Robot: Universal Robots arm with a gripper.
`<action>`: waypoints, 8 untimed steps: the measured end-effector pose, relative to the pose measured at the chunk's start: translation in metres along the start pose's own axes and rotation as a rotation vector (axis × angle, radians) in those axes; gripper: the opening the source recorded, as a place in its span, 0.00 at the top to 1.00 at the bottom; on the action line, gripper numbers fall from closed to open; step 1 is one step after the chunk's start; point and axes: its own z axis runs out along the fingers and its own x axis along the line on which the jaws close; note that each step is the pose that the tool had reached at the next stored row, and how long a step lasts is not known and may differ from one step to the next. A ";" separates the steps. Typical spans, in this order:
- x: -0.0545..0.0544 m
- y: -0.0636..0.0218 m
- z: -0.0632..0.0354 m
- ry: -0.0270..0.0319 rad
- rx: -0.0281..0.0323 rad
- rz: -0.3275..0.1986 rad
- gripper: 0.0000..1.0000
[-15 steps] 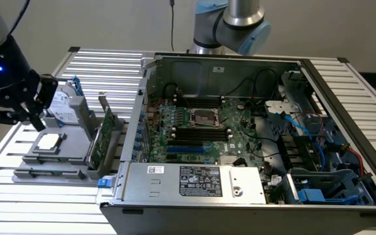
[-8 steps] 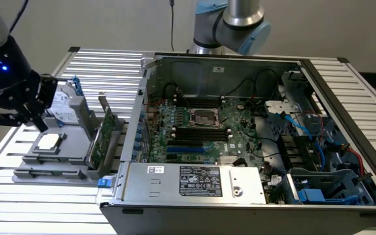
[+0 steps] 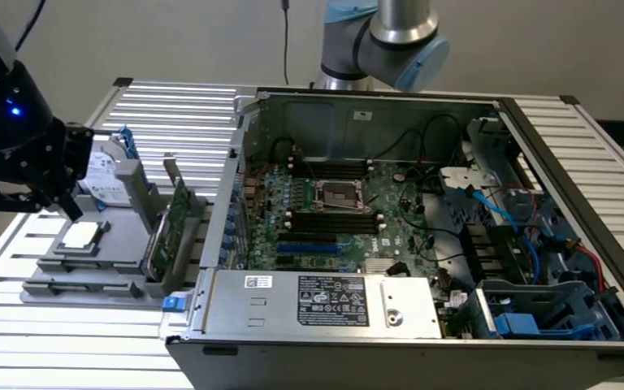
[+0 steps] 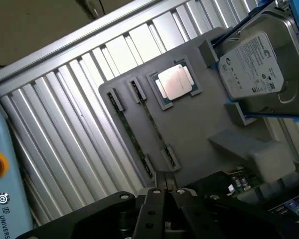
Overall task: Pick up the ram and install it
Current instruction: 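Pick up the ram and move it above insertion slot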
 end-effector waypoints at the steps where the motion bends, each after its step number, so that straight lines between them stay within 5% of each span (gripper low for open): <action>1: 0.000 0.0000 0.0002 0.0018 0.0008 -0.016 0.89; 8: 0.000 0.0000 0.0011 0.0178 0.0069 -0.128 0.89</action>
